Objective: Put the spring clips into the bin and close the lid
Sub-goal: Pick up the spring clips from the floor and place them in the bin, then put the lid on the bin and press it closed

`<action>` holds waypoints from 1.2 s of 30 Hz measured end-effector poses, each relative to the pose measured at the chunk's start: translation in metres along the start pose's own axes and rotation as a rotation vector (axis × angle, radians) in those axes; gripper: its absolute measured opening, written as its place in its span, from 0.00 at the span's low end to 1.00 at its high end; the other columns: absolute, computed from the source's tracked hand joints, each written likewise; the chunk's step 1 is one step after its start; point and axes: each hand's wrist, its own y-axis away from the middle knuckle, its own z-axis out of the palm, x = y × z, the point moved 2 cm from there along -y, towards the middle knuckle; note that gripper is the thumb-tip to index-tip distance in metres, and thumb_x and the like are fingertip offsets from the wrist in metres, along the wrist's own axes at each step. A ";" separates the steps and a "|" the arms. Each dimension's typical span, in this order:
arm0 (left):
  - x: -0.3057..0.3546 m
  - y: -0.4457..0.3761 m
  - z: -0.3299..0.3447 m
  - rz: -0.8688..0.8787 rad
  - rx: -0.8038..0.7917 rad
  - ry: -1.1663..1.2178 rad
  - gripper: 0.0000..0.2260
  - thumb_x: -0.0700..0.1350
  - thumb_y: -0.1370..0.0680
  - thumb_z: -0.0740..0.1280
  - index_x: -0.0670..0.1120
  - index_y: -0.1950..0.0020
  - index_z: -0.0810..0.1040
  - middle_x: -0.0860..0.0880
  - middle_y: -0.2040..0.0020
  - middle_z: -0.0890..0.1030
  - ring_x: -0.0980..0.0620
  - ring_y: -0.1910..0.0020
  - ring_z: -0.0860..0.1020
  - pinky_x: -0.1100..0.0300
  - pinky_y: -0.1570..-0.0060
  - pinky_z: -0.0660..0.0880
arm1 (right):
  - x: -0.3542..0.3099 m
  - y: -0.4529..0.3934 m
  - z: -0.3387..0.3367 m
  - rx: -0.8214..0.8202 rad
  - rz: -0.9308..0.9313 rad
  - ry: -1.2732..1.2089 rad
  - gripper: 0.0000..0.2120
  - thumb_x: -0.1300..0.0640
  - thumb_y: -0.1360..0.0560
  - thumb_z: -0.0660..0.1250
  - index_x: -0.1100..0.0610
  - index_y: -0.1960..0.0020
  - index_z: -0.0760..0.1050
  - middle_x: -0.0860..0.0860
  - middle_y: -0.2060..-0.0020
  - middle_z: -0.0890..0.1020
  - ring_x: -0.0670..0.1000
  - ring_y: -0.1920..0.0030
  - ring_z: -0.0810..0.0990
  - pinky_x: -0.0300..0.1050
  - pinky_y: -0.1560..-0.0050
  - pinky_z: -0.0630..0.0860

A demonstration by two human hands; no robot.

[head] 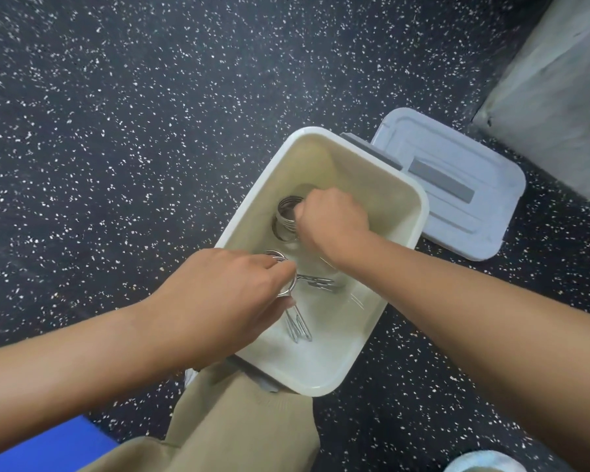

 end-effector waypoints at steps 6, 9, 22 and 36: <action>-0.003 0.002 -0.001 -0.007 0.006 0.014 0.15 0.57 0.22 0.57 0.49 0.58 0.76 0.52 0.71 0.75 0.44 0.75 0.77 0.57 0.78 0.63 | 0.007 0.016 -0.016 0.052 -0.107 0.072 0.16 0.54 0.19 0.56 0.60 0.54 0.80 0.57 0.63 0.80 0.62 0.59 0.77 0.46 0.62 0.69; -0.003 0.001 0.000 -0.019 0.005 0.014 0.16 0.58 0.22 0.56 0.49 0.57 0.76 0.52 0.70 0.76 0.44 0.74 0.78 0.56 0.78 0.65 | 0.021 0.026 -0.037 0.165 -0.150 0.046 0.22 0.53 0.18 0.55 0.57 0.70 0.64 0.52 0.75 0.65 0.59 0.67 0.71 0.45 0.71 0.61; 0.004 -0.021 -0.008 -0.025 0.025 0.015 0.13 0.58 0.21 0.60 0.50 0.58 0.72 0.53 0.69 0.75 0.45 0.73 0.77 0.57 0.76 0.62 | 0.162 -0.016 -0.059 0.369 0.093 -0.050 0.21 0.51 0.20 0.56 0.59 0.66 0.73 0.56 0.70 0.77 0.61 0.65 0.74 0.46 0.71 0.63; 0.011 -0.026 -0.004 0.027 -0.038 -0.002 0.14 0.57 0.22 0.57 0.49 0.57 0.74 0.53 0.69 0.76 0.44 0.72 0.79 0.55 0.77 0.65 | 0.225 -0.078 -0.030 0.162 0.080 0.167 0.20 0.49 0.22 0.61 0.63 0.37 0.69 0.62 0.38 0.71 0.64 0.39 0.72 0.59 0.43 0.72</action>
